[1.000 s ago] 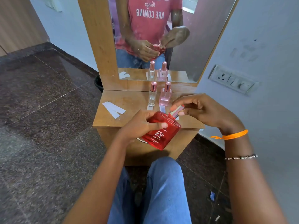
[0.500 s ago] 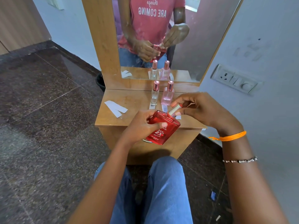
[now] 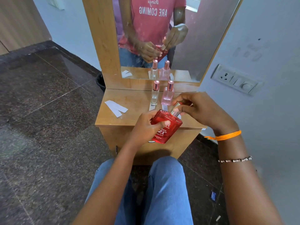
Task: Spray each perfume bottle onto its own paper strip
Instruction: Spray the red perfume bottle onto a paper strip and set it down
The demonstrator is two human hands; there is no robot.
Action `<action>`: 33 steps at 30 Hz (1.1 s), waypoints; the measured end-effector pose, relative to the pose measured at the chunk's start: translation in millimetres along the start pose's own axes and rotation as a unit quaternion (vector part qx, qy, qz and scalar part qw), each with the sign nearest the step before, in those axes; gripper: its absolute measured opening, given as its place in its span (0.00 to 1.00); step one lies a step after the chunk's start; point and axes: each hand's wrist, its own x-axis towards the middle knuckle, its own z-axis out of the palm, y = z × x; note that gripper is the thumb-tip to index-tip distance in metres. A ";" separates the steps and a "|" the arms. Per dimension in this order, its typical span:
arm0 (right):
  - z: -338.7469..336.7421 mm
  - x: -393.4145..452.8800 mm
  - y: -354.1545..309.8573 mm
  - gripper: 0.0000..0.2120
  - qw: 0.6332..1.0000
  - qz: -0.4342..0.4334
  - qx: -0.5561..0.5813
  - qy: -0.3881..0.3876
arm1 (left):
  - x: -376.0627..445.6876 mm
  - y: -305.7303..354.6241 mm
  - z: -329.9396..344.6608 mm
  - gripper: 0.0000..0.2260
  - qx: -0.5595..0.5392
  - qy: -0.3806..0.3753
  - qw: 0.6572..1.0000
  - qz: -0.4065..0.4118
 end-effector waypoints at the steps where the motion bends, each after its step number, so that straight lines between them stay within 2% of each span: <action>1: 4.3 -0.1 0.9 0.09 1.000 0.015 -0.006 0.019 | -0.6 -2.2 4.0 0.09 0.012 0.018 1.000 0.005; 4: 17.6 0.8 0.9 0.18 0.990 0.056 -0.092 0.088 | 0.7 -5.7 12.7 0.14 0.059 0.052 0.997 0.014; 6: 20.8 -1.4 1.1 0.23 0.981 0.061 -0.129 0.130 | 3.6 -4.4 12.7 0.13 0.059 0.034 0.998 0.010; 8: 17.4 -7.6 5.3 0.23 0.991 0.062 -0.011 0.120 | 5.6 -3.2 9.9 0.11 0.031 0.009 0.999 -0.004; 10: 13.4 -18.0 14.6 0.15 0.982 0.072 0.156 0.081 | 6.0 -2.0 7.3 0.10 -0.025 0.003 1.000 -0.017; 12: 18.5 -28.1 28.2 0.07 0.972 0.089 0.216 0.041 | 6.1 -1.0 5.9 0.10 -0.074 0.003 0.997 -0.019; 15: 37.1 -35.9 40.2 0.12 0.964 0.096 0.249 0.017 | 9.5 1.6 9.5 0.10 -0.111 -0.015 0.994 -0.022; 18: 49.0 -39.4 44.0 0.19 0.939 0.077 0.329 0.064 | 17.5 4.2 18.4 0.10 -0.101 -0.026 0.994 -0.023; 20: 49.8 -39.4 51.4 0.20 0.936 0.083 0.326 0.105 | 24.6 6.4 24.5 0.14 -0.042 -0.035 0.998 -0.021; 23: 45.2 -35.6 63.5 0.18 0.936 0.106 0.274 0.192 | 32.1 5.3 32.4 0.22 0.109 -0.019 0.994 -0.013; 25: 40.0 -30.6 71.2 0.18 0.921 0.128 0.256 0.264 | 31.2 0.0 36.6 0.21 0.189 0.008 0.982 0.010; 27: 36.1 -21.9 79.7 0.17 0.908 0.145 0.240 0.311 | 27.8 -7.4 41.1 0.19 0.288 0.004 0.957 0.036; 30: 37.1 -3.0 92.0 0.16 0.910 0.161 0.212 0.319 | 28.9 -20.2 46.0 0.18 0.425 -0.013 0.902 0.077; 33: 42.3 14.3 100.4 0.16 0.918 0.162 0.204 0.299 | 33.5 -29.3 48.4 0.19 0.477 -0.016 0.875 0.081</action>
